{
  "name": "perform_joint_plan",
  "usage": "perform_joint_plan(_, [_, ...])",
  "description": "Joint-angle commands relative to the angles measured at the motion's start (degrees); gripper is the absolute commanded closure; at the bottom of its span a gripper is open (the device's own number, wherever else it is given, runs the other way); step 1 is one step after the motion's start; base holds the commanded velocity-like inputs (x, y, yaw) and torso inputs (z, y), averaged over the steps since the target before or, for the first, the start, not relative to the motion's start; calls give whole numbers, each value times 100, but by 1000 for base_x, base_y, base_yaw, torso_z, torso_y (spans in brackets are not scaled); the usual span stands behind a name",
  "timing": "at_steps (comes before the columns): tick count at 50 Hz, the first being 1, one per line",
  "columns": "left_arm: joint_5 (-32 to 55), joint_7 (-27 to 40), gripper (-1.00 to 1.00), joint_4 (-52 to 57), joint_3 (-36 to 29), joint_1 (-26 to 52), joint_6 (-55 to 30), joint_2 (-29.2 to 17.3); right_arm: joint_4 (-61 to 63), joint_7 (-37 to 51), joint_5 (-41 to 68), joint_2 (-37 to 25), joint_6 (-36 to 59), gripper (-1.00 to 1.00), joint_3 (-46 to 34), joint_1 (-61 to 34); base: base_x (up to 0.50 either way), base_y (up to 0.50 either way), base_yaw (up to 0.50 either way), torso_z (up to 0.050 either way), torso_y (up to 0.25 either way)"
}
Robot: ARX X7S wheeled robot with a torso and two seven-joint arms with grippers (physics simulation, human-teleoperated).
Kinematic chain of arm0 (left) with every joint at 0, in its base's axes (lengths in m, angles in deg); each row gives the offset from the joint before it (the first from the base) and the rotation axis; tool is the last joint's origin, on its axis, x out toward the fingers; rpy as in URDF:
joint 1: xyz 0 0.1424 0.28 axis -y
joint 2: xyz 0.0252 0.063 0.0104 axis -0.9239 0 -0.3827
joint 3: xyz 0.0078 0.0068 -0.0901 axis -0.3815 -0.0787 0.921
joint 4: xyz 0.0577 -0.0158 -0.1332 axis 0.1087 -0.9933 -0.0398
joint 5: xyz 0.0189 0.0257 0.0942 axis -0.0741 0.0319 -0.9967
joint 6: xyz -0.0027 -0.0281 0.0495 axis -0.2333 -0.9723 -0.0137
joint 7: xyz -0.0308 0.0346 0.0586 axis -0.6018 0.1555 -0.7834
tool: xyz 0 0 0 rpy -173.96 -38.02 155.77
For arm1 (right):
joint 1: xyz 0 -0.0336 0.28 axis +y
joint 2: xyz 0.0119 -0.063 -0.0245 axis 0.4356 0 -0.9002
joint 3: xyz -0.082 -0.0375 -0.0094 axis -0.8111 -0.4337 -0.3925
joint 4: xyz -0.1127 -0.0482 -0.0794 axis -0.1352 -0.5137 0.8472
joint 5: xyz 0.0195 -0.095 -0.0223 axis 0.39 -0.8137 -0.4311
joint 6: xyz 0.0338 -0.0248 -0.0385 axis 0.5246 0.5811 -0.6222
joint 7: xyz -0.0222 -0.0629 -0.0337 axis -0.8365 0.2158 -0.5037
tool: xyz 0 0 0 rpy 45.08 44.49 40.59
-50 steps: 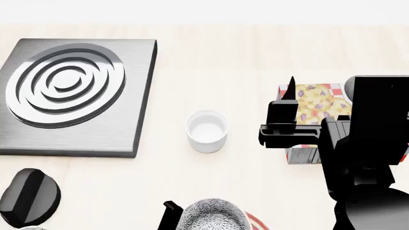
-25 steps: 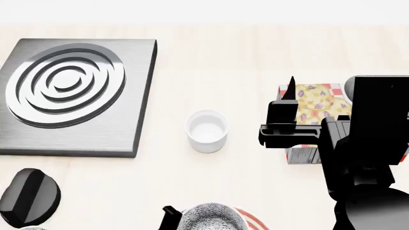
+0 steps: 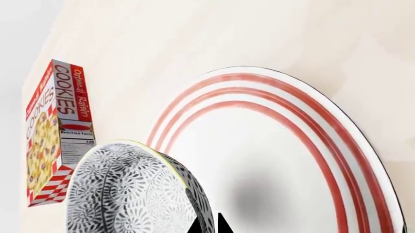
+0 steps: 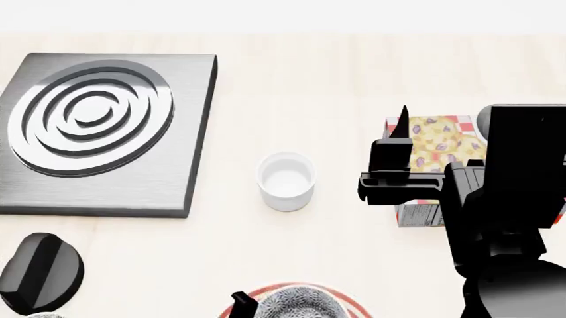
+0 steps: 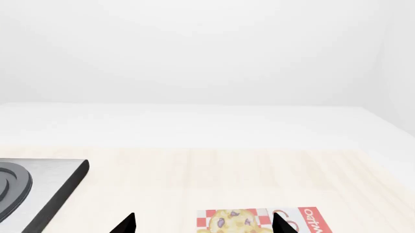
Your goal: Pick the akita bowl on the stove and place it on the plate.
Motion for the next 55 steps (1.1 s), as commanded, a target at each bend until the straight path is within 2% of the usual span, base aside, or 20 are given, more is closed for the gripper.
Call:
perform_joint_plan(1, [-56,101,100,-20,53,-75,72,26,-6,18,22,-10,-11,-100,-6,1,0,0,0,10,0])
perform_joint_plan(35, [-98,146,100,-7,-11,-176,-1,7,-18,65,80,-44,-42,-100,-31,1,0,0,0,0,0])
perform_joint_plan(36, [-119,148,-100,-7,-28,-168,-1,7,-18,68,83,-46,-36,-100,-32,0,0,0,0,0,0])
perform_joint_plan(55, [-33,312,-100,142,191,-288,-44,76,-26,92,116,-65,-58,-100,-46,1,0,0,0,0,0])
